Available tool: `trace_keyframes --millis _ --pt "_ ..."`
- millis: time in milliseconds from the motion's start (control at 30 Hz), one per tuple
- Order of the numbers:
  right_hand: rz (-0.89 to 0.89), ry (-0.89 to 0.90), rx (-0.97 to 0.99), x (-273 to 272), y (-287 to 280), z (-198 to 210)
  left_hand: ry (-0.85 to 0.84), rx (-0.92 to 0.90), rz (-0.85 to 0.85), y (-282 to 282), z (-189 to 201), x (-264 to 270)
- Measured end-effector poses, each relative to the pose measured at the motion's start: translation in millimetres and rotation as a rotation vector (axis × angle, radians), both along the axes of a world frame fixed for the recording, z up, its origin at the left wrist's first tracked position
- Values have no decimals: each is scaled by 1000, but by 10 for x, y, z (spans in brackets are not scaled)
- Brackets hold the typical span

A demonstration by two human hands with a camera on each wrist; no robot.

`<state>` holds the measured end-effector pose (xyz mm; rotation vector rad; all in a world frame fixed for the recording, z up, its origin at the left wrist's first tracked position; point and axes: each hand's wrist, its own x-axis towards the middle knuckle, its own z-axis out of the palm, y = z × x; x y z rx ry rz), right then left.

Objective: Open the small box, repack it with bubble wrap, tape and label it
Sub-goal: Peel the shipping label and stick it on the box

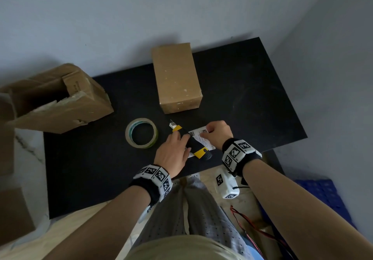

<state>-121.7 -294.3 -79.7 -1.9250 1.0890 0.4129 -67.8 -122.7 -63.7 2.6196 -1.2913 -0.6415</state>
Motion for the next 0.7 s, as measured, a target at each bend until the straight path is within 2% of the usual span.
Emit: trace_keyframes --millis 167,433,700 --pt "-48 -52 49 -43 -68 28 -45 51 -217 -47 -13 -4" --pt "-128 -108 44 -114 -158 66 13 91 -217 -51 -54 55" --pt "-227 -169 -40 -242 -386 232 72 159 -193 -96 27 73"
